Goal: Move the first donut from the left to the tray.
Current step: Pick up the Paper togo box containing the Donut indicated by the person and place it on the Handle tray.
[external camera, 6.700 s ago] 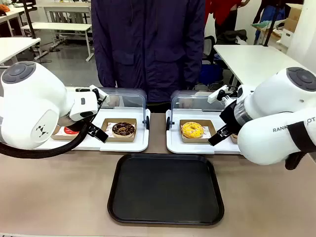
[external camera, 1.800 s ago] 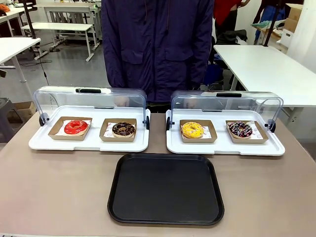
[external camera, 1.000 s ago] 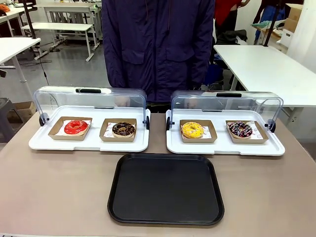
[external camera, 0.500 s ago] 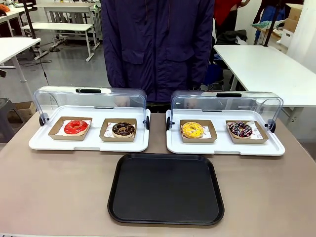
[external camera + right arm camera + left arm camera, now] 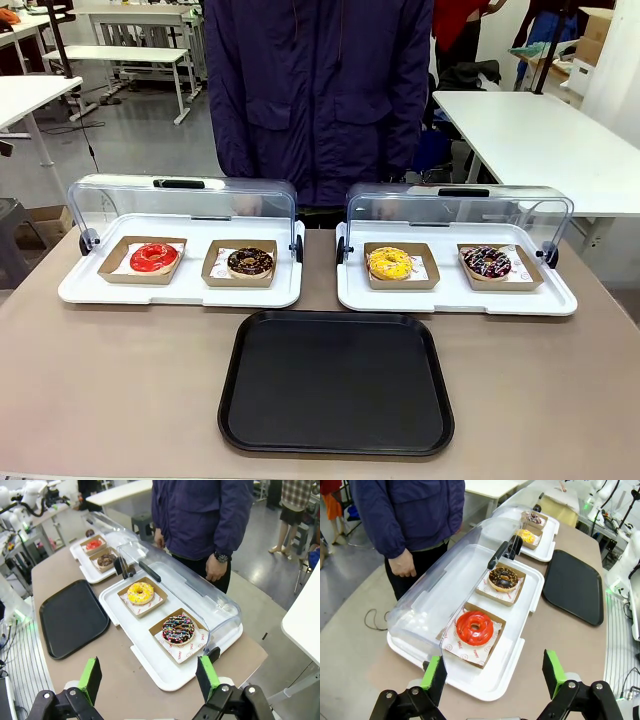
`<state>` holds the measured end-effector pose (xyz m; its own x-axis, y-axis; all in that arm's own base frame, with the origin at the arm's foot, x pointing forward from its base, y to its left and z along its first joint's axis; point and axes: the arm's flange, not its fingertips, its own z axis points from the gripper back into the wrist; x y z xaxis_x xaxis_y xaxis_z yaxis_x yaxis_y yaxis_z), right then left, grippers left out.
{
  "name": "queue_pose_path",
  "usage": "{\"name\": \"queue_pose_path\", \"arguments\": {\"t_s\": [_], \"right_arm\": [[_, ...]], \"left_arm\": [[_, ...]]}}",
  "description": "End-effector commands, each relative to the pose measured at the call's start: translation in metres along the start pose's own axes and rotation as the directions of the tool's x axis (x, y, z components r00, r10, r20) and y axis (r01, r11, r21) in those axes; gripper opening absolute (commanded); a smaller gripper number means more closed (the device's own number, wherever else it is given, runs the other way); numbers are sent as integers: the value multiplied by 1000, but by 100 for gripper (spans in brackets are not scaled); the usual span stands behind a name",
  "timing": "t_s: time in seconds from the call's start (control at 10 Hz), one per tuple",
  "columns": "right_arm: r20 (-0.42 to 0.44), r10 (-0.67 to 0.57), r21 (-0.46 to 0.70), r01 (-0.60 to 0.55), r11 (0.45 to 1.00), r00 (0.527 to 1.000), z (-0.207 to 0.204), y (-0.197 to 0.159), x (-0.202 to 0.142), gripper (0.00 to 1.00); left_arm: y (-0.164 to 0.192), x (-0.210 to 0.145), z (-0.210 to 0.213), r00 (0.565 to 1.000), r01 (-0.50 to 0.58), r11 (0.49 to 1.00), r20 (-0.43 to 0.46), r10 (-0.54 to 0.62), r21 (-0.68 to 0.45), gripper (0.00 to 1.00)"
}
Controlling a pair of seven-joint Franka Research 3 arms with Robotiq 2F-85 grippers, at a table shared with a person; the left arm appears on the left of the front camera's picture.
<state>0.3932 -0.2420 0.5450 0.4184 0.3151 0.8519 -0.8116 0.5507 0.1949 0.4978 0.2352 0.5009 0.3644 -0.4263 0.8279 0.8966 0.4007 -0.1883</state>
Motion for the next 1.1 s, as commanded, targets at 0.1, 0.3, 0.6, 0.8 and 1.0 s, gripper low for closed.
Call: {"name": "queue_pose_path", "arguments": {"t_s": [0.1, 0.3, 0.6, 0.8, 1.0], "right_arm": [[20, 19, 4, -19, 1000, 1000, 0, -1, 1, 100], [20, 19, 4, -19, 1000, 1000, 0, -1, 1, 100], [20, 19, 4, -19, 1000, 1000, 0, -1, 1, 100], [20, 19, 4, -19, 1000, 1000, 0, -1, 1, 100], [20, 19, 4, -19, 1000, 1000, 0, -1, 1, 100]], "left_arm": [[-1, 1, 0, 1000, 3, 1000, -3, -3, -3, 100], [-1, 1, 0, 1000, 3, 1000, -3, -3, -3, 100], [-1, 1, 0, 1000, 3, 1000, -3, -3, -3, 100], [-1, 1, 0, 1000, 3, 1000, -3, -3, -3, 100], [-1, 1, 0, 1000, 3, 1000, -3, -3, -3, 100]]}}
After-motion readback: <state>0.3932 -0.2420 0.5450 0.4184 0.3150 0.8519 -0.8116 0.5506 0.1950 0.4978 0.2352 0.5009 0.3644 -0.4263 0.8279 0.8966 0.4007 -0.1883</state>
